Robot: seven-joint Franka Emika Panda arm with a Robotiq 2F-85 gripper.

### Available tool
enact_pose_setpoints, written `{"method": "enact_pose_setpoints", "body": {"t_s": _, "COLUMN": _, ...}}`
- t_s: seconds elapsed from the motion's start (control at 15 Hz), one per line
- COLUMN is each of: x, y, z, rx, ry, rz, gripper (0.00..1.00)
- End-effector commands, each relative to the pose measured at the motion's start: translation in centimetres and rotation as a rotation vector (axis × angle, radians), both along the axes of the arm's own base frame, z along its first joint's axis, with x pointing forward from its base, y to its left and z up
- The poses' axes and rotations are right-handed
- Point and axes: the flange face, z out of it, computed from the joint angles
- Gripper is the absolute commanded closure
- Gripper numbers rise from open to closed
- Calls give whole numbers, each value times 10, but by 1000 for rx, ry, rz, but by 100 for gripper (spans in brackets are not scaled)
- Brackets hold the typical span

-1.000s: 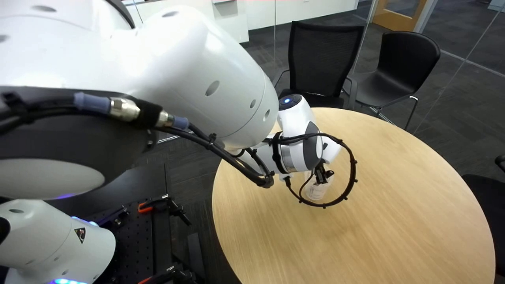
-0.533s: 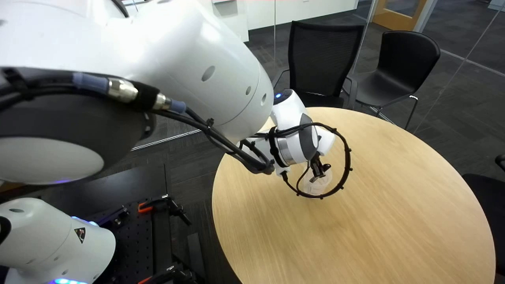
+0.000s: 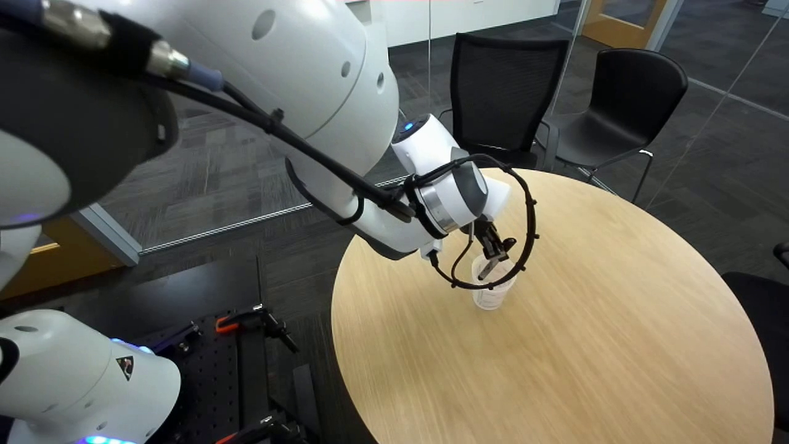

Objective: Remove the marker from the cup and put it on the table

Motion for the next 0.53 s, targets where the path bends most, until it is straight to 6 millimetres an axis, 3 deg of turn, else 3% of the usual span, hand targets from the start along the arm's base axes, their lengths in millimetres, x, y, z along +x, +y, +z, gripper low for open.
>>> {"method": "enact_pose_setpoints", "body": {"t_s": 0.0, "x": -17, "y": 4, "z": 36, "rx": -69, "ry": -67, "rz": -24, "gripper": 95}}
{"method": "enact_pose_setpoints", "body": {"t_s": 0.47, "x": -35, "y": 29, "z": 85, "rx": -86, "ry": -154, "rz": 69, "gripper": 95}}
